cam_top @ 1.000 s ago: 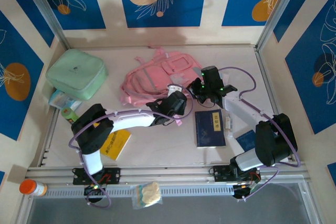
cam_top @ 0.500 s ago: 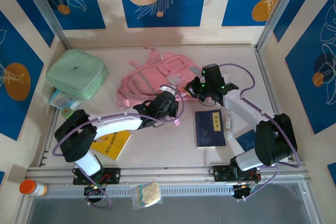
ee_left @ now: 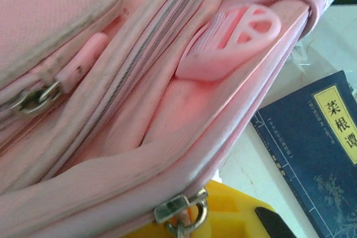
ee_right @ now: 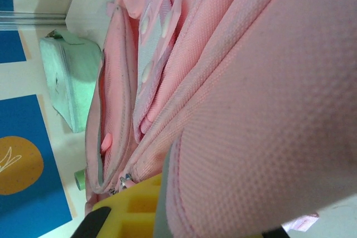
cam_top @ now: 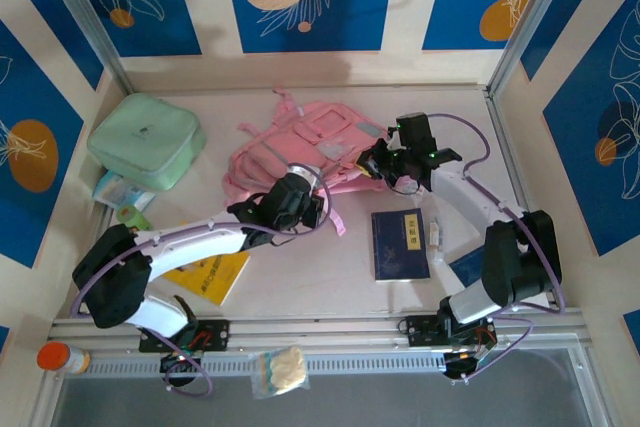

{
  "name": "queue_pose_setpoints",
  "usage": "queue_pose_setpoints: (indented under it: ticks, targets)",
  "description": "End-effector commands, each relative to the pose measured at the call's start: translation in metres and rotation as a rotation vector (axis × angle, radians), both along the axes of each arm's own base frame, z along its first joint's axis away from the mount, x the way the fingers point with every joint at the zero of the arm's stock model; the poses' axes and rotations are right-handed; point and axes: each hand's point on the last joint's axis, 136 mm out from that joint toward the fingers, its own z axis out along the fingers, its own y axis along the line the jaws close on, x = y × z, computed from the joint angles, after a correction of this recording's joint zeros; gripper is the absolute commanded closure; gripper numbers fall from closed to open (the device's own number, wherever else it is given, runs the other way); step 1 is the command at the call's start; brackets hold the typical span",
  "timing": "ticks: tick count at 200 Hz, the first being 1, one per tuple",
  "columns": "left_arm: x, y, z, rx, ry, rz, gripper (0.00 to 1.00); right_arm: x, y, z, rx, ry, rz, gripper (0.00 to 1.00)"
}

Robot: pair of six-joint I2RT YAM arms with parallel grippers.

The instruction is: Pack books, pencil case, and school supplies into a backpack

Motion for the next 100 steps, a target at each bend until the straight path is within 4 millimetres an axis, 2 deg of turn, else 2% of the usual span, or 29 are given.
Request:
queue_pose_setpoints:
  ticks: [1,20,38,62,79,100]
  targets:
    - [-0.004,0.026,-0.008,0.07,0.02,0.028,1.0,0.031,-0.022,0.013,-0.048,-0.084,-0.043,1.0]
    - [-0.005,0.02,-0.006,0.047,0.031,0.014,1.0,0.033,-0.018,0.01,-0.034,-0.077,-0.012,1.0]
    - [-0.002,0.011,-0.004,0.014,0.037,0.008,1.0,0.027,-0.009,0.008,-0.012,-0.059,0.024,0.94]
    - [0.002,-0.003,0.0,-0.023,0.049,-0.007,1.0,0.012,-0.009,0.002,0.006,-0.01,0.041,0.72]
    - [0.005,-0.009,-0.002,-0.044,0.056,-0.006,1.0,-0.001,-0.011,0.0,0.048,0.03,0.031,0.6]
    - [0.008,-0.017,-0.004,-0.07,0.066,-0.007,1.0,-0.025,-0.005,0.0,0.091,0.059,0.038,0.47]
